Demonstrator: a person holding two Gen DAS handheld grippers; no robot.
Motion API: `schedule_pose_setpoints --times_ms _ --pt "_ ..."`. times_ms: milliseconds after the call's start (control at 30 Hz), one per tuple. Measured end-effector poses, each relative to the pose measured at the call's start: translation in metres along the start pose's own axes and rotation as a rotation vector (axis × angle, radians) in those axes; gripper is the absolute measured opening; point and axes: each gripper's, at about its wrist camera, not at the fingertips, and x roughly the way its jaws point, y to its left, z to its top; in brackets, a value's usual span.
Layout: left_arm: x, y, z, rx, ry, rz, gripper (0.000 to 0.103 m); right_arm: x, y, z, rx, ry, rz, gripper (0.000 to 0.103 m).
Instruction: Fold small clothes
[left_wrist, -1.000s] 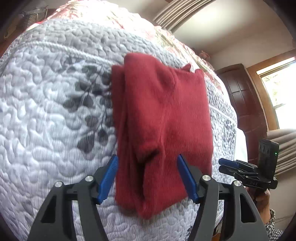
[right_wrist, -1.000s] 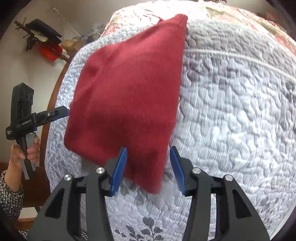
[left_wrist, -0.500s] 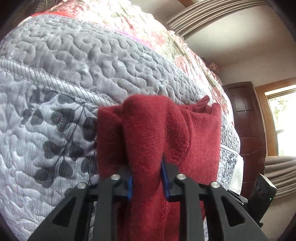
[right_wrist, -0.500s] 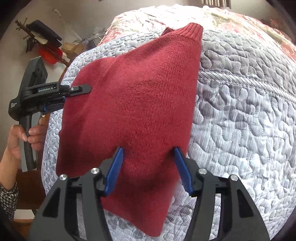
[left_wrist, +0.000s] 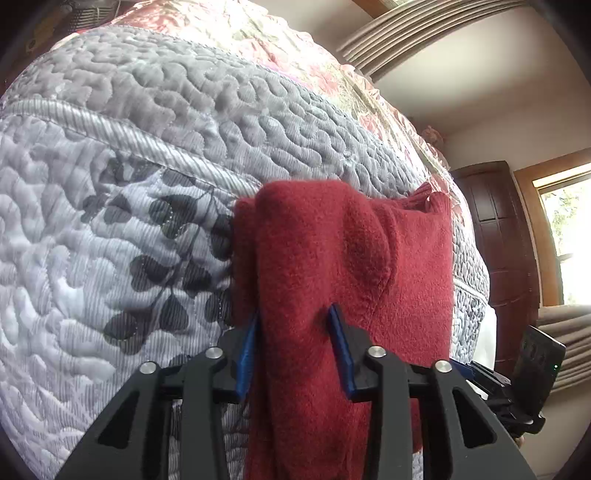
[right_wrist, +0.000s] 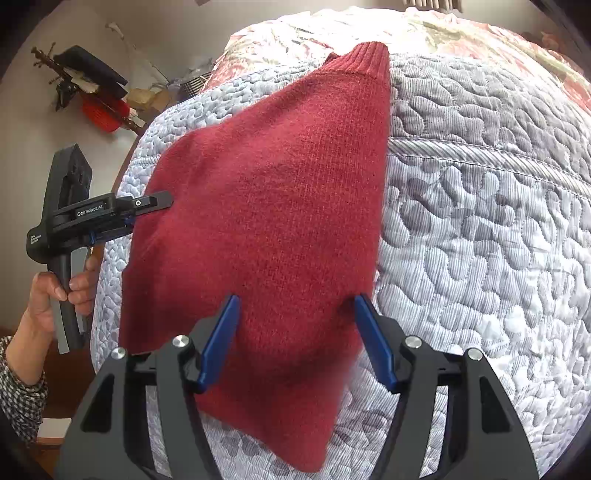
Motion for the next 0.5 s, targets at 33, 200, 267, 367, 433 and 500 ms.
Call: schedule_pose_setpoints --times_ms 33,200,267,367,433,500 --pt "-0.006 0.002 -0.002 -0.006 0.009 -0.013 0.065 -0.005 -0.002 0.000 0.012 -0.010 0.014 0.065" --pt "-0.017 0.001 -0.012 -0.003 0.057 -0.059 0.083 -0.016 -0.017 0.007 0.057 -0.022 0.011 0.072" --pt "-0.010 0.002 -0.016 0.000 0.087 -0.031 0.084 -0.011 -0.020 0.010 0.062 -0.005 0.005 0.073" --pt "0.006 0.008 -0.020 -0.017 0.121 -0.018 0.084 0.000 -0.021 0.014 0.069 0.025 0.016 0.073" --pt "0.015 0.009 -0.021 -0.023 0.130 -0.034 0.083 0.008 -0.018 0.018 0.062 0.041 0.008 0.076" --pt "0.023 0.003 -0.020 -0.011 0.136 -0.053 0.083 0.015 -0.018 0.022 0.069 0.052 0.014 0.077"
